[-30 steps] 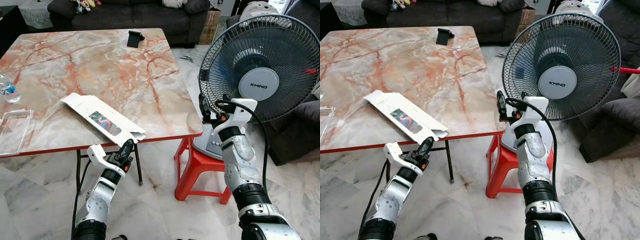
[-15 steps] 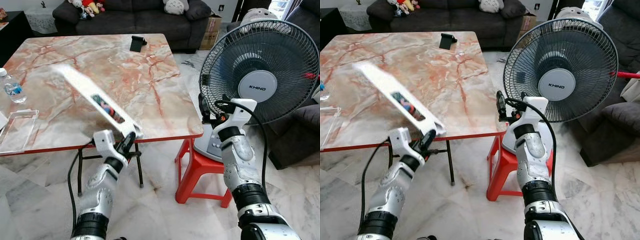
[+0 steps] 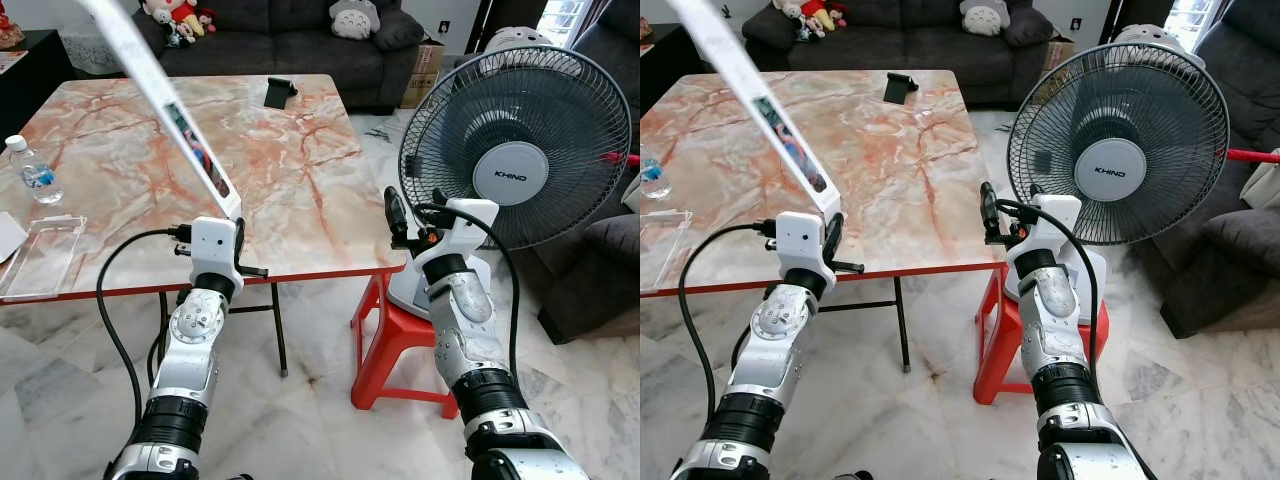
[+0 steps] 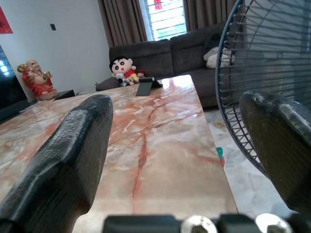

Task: Picking trash to rubbish bin

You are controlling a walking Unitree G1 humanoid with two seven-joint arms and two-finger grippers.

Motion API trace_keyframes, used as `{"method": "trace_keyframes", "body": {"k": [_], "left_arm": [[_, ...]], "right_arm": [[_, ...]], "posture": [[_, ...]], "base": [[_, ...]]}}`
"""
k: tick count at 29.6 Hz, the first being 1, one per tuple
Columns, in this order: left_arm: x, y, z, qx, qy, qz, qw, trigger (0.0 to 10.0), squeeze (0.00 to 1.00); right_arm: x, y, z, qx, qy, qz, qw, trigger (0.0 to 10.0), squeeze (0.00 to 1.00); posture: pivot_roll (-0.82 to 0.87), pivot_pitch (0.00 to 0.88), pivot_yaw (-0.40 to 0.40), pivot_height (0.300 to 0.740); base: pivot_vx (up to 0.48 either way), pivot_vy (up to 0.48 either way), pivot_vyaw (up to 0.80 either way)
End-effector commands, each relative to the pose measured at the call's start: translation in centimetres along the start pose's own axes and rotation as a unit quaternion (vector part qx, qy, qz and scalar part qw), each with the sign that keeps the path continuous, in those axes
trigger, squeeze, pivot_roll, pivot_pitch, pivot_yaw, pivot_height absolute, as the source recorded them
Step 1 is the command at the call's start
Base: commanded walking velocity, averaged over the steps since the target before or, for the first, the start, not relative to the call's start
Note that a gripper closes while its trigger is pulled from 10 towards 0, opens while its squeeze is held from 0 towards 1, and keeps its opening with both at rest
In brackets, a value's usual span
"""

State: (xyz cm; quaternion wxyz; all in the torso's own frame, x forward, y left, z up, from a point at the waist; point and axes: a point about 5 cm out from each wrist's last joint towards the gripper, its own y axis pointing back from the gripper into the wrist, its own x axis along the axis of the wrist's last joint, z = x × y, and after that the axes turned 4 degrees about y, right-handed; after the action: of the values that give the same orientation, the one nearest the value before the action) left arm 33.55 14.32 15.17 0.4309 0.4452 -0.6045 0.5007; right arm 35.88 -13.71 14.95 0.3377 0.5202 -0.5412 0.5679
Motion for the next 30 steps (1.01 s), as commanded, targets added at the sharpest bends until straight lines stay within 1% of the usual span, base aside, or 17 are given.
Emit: {"method": "trace_keyframes", "body": {"k": [1, 4, 6, 16, 21, 24, 30], "left_arm": [[0.5, -0.3, 0.5, -0.008, -0.018, 0.015, 1.0, 10.0, 0.0], [0.5, -0.2, 0.6, -0.004, -0.029, 0.017, 0.999, 10.0, 0.0], [0.7, -0.2, 0.5, 0.005, -0.019, 0.025, 0.999, 10.0, 0.0], [0.6, -0.3, 0.5, 0.009, -0.018, 0.025, 0.999, 10.0, 0.0], [0.1, 0.1, 0.6, 0.013, -0.013, 0.015, 1.0, 10.0, 0.0], [-0.4, 0.4, 0.6, 0.018, -0.003, 0.006, 1.0, 10.0, 0.0], [-0.9, 0.8, 0.5, 0.021, -0.007, -0.004, 1.0, 10.0, 0.0]], "right_arm": [[0.4, -0.2, -0.3, 0.004, 0.006, 0.008, 1.0, 10.0, 0.0], [0.4, -0.2, -0.3, 0.001, 0.004, 0.01, 1.0, 10.0, 0.0], [0.4, -0.2, -0.2, 0.001, 0.003, 0.011, 1.0, 10.0, 0.0], [0.4, -0.2, -0.2, 0.001, 0.004, 0.011, 1.0, 10.0, 0.0], [0.3, -0.2, -0.2, 0.002, 0.006, 0.009, 1.0, 10.0, 0.0], [0.2, -0.1, -0.1, 0.003, 0.009, 0.008, 1.0, 10.0, 0.0], [0.2, 0.1, 0.5, -0.003, 0.017, 0.004, 1.0, 10.0, 0.0]], "posture": [[-0.02, 0.065, -0.014, 0.74], [-0.01, 0.071, -0.014, 0.74], [-0.01, 0.071, -0.014, 0.74], [-0.01, 0.068, -0.014, 0.74], [-0.01, 0.066, -0.012, 0.74], [-0.01, 0.06, -0.01, 0.74], [-0.01, 0.054, -0.008, 0.74]], "base": [[0.0, 0.0, 0.0], [0.0, 0.0, 0.0], [0.0, 0.0, 0.0], [0.0, 0.0, 0.0], [0.0, 0.0, 0.0], [0.0, 0.0, 0.0], [0.0, 0.0, 0.0]]}}
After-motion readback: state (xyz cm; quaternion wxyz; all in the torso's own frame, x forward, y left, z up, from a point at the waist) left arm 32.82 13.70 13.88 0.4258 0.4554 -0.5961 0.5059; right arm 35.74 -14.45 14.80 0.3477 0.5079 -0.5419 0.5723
